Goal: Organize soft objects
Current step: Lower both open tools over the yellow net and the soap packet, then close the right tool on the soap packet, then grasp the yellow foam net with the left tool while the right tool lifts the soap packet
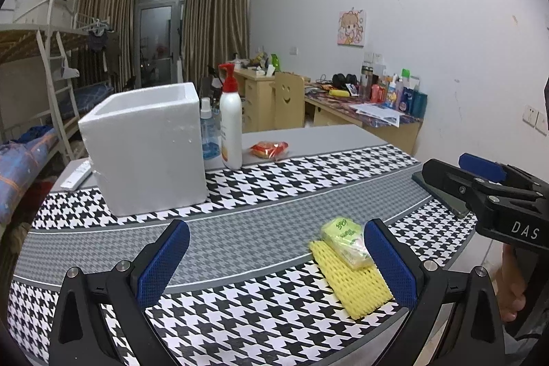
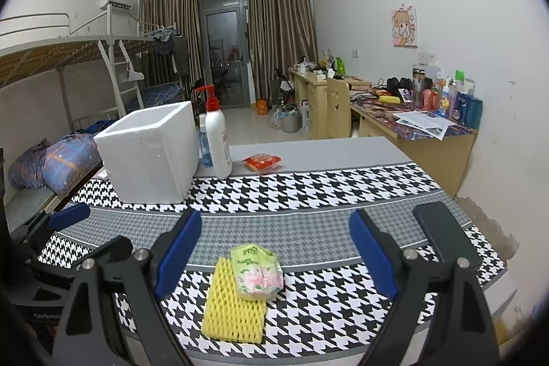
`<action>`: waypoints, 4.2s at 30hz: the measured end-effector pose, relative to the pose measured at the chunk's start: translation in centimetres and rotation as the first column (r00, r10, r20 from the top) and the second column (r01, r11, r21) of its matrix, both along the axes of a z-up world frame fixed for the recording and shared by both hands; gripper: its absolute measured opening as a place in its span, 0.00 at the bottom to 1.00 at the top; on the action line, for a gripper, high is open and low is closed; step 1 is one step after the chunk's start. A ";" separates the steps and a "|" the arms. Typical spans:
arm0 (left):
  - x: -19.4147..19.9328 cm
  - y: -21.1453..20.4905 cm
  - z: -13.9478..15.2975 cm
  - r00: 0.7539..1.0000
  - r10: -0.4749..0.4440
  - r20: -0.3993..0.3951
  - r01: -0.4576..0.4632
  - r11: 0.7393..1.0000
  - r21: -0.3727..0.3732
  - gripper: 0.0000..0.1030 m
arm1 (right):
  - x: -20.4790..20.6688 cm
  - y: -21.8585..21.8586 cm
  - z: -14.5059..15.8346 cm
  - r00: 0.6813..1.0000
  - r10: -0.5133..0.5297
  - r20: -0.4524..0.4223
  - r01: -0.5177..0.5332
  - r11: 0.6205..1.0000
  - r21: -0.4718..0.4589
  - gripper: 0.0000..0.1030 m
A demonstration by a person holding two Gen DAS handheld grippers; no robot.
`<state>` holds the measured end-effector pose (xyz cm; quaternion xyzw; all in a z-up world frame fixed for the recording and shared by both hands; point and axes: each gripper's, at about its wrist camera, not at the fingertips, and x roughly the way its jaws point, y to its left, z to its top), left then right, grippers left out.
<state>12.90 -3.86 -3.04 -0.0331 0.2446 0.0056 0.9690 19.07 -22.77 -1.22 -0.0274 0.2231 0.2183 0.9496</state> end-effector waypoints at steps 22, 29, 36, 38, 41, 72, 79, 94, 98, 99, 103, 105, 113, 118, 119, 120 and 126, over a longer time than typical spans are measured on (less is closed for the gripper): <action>2.1 0.2 -3.4 0.996 0.016 -0.086 -0.016 1.000 0.005 0.99 | 2.3 0.7 -4.3 0.991 0.048 -0.125 -0.056 0.996 -0.063 0.88; 2.5 1.1 -3.8 0.994 0.036 -0.105 -0.036 0.999 -0.003 0.99 | 3.7 2.0 -6.4 0.982 0.066 -0.179 -0.087 0.990 -0.111 0.88; 3.1 1.3 -4.5 0.990 0.041 -0.133 -0.042 0.999 -0.006 0.99 | 4.7 2.5 -7.8 0.967 0.081 -0.240 -0.111 0.987 -0.116 0.88; 3.3 1.4 -4.7 0.989 0.040 -0.140 -0.042 0.999 -0.008 0.99 | 4.8 2.6 -7.9 0.963 0.096 -0.252 -0.125 0.987 -0.104 0.88; 3.4 1.4 -4.9 0.988 0.033 -0.148 -0.035 0.999 -0.014 0.99 | 5.0 3.0 -8.2 0.956 0.114 -0.270 -0.146 0.984 -0.102 0.88; 5.7 -2.3 -7.0 0.965 -0.068 -0.252 0.064 0.998 -0.027 0.99 | 6.4 0.5 -9.4 0.926 0.104 -0.364 -0.121 0.992 -0.024 0.41; 6.2 -3.2 -7.4 0.959 -0.055 -0.279 0.056 0.998 -0.005 0.99 | 6.0 -0.3 -9.3 0.934 0.085 -0.348 -0.106 0.994 -0.041 0.41; 7.7 -5.9 -8.2 0.942 -0.098 -0.320 0.101 0.995 -0.007 0.90 | 5.3 -3.4 -8.8 0.947 0.026 -0.320 -0.043 0.998 -0.045 0.41; 8.2 -6.4 -8.7 0.930 -0.117 -0.349 0.117 0.993 -0.022 0.82 | 5.1 -4.0 -8.8 0.947 0.017 -0.320 -0.031 0.999 -0.039 0.41; 8.3 -6.5 -8.8 0.928 -0.122 -0.351 0.121 0.992 -0.023 0.81 | 5.1 -4.1 -8.8 0.947 0.015 -0.319 -0.028 0.999 -0.037 0.41; 8.6 -7.0 -9.2 0.920 -0.138 -0.366 0.136 0.990 -0.031 0.75 | 4.9 -4.6 -8.8 0.949 0.003 -0.317 -0.015 0.999 -0.034 0.41; 8.6 -7.2 -9.2 0.919 -0.145 -0.366 0.145 0.989 -0.029 0.70 | 4.9 -4.8 -8.8 0.949 0.001 -0.316 -0.011 0.999 -0.030 0.41; 8.8 -8.3 -8.8 0.906 -0.208 -0.369 0.192 0.978 -0.080 0.35 | 4.7 -5.3 -8.7 0.951 -0.007 -0.309 0.001 1.000 -0.019 0.41; 8.5 -8.9 -8.2 0.910 -0.234 -0.342 0.221 0.972 -0.076 0.11 | 4.2 -5.7 -8.3 0.955 -0.008 -0.296 0.005 1.000 -0.011 0.41; 8.4 -8.7 -8.0 0.915 -0.231 -0.330 0.219 0.973 -0.074 0.11 | 4.1 -5.7 -8.2 0.956 -0.007 -0.293 0.004 1.000 -0.011 0.41; 8.3 -8.5 -7.8 0.918 -0.228 -0.323 0.216 0.974 -0.074 0.11 | 4.0 -5.7 -8.2 0.957 -0.006 -0.291 0.003 1.000 -0.010 0.41; 7.6 -6.8 -6.1 0.943 -0.197 -0.270 0.187 0.980 -0.062 0.11 | 3.5 -5.3 -7.7 0.962 0.009 -0.272 -0.009 1.000 -0.001 0.41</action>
